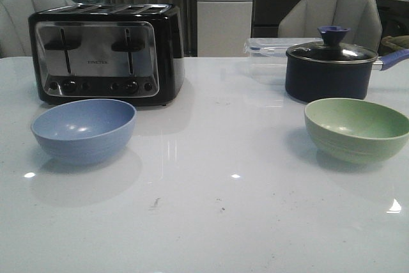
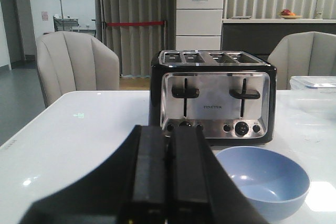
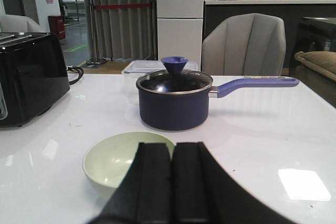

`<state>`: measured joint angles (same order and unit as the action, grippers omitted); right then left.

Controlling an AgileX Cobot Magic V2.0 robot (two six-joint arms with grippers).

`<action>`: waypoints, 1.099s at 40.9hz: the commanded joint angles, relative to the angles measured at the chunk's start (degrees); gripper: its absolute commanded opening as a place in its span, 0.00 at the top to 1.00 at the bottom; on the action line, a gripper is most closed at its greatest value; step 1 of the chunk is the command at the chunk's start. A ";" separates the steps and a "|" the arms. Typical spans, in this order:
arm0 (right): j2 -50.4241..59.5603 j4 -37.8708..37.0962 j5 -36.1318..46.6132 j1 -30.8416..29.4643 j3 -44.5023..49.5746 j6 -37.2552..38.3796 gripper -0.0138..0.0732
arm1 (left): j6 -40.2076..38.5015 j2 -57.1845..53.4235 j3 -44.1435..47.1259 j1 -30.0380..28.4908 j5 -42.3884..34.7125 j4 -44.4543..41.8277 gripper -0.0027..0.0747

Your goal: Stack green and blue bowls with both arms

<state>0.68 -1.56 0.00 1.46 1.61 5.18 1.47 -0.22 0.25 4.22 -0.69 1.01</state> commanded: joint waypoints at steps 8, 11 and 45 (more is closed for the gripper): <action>1.02 -0.47 6.56 0.04 -0.24 -0.14 0.78 | -0.47 -1.18 0.20 0.34 -7.08 0.08 0.85; 1.02 -0.35 6.93 0.04 -0.70 -0.14 0.78 | -0.47 -1.18 -0.37 0.34 -8.00 -0.04 0.85; -27.40 -1.22 -29.51 0.04 -40.73 -0.14 0.78 | -0.47 25.95 -44.74 0.34 33.60 -0.04 0.85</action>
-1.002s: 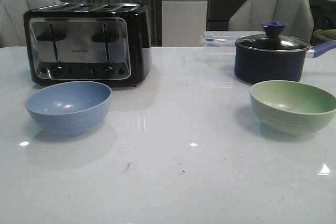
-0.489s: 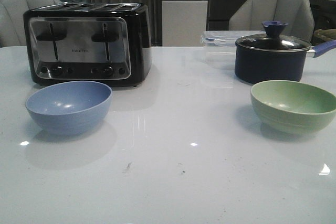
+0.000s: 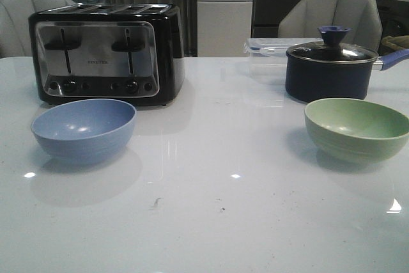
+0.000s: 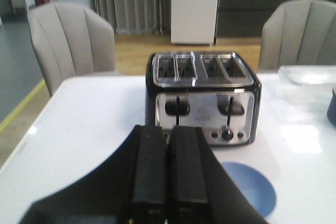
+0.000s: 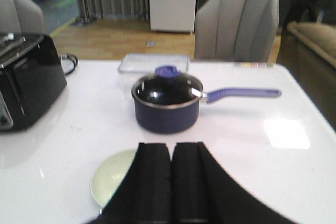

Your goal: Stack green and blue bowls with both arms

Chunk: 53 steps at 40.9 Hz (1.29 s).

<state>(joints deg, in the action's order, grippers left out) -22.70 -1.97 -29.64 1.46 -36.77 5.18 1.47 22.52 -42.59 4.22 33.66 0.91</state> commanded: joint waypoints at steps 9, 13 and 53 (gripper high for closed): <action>-13.28 -0.81 -3.83 0.04 -2.35 -0.14 0.78 | -0.47 8.31 0.68 0.34 4.34 0.22 0.85; -17.12 -0.81 -5.08 0.04 -2.35 -0.14 0.78 | -0.47 10.12 1.73 0.34 4.41 0.32 0.85; -56.63 4.83 -9.43 -2.31 -22.86 -3.18 0.22 | -0.47 12.94 2.12 0.34 3.54 0.32 0.35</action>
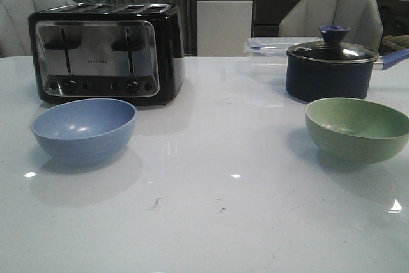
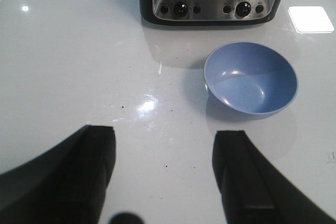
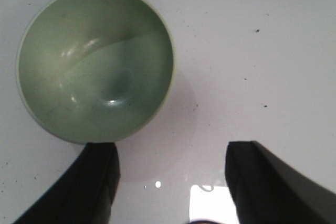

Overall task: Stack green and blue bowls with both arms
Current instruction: 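Lower the right gripper onto the rim of the pale green bowl and grasp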

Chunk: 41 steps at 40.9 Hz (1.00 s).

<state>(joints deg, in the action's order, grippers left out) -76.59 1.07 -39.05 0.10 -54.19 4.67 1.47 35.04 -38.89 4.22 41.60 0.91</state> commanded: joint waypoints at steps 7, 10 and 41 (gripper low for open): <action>-12.71 7.97 -4.50 -2.99 -13.37 -8.61 0.22 | -0.47 0.42 -1.58 0.34 -4.41 0.32 0.35; -16.77 8.50 -5.49 -3.72 -16.29 -9.56 0.22 | -0.47 0.42 -1.58 0.34 -4.41 0.32 0.35; -29.06 8.55 -5.42 -3.86 -22.14 -10.27 0.66 | -0.47 0.42 -1.58 0.34 -4.63 0.32 0.35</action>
<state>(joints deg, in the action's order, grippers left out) -108.53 8.75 -45.59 -3.46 -74.41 -4.92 1.47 35.04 -38.89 4.22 41.38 0.91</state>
